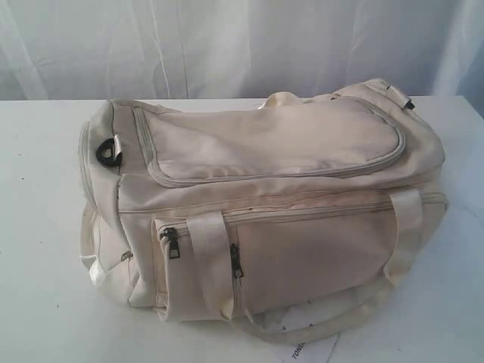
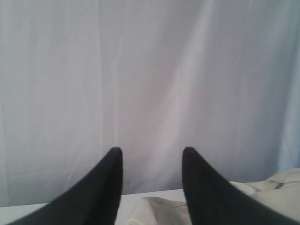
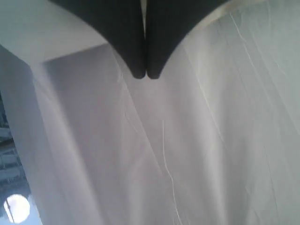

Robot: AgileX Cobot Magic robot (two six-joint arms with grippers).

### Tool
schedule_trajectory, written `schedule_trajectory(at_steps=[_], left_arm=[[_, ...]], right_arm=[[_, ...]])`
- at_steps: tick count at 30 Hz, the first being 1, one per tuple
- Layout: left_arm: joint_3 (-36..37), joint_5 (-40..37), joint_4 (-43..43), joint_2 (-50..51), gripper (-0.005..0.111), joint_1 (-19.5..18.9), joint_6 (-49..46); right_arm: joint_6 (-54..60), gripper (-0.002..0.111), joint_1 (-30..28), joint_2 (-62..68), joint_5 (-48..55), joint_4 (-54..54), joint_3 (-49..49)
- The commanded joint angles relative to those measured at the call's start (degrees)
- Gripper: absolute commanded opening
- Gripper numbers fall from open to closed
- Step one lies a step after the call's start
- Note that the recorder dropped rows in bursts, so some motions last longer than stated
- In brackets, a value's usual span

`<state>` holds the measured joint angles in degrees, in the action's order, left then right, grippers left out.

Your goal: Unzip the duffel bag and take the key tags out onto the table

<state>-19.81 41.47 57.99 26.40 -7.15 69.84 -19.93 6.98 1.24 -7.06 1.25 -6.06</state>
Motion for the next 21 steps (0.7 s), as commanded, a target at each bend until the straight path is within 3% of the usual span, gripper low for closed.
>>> schedule_trajectory(at_steps=[1, 7, 12, 17, 21], left_arm=[[-4.9, 8.9, 3.1, 8.5, 0.057, -0.2, 4.2], [-9.2, 11.2, 12.4, 19.2, 0.056, -0.2, 13.1], [-9.3, 11.3, 17.3, 26.4, 0.056, -0.2, 19.2], [-9.3, 11.4, 23.5, 31.3, 0.056, -0.2, 32.4], [-9.3, 12.1, 26.4, 34.3, 0.056, -0.2, 35.0]], right_arm=[[4.7, 0.000, -0.2, 7.3, 6.5, 1.8, -6.6], [8.6, 0.000, 0.8, 23.7, 6.6, 1.8, -16.7], [7.9, 0.000, 3.4, 39.2, 9.5, 1.8, -22.9], [6.1, 0.000, 7.0, 52.6, 14.6, 1.1, -28.3], [5.5, 0.000, 8.9, 60.0, 14.1, -0.1, -31.5]])
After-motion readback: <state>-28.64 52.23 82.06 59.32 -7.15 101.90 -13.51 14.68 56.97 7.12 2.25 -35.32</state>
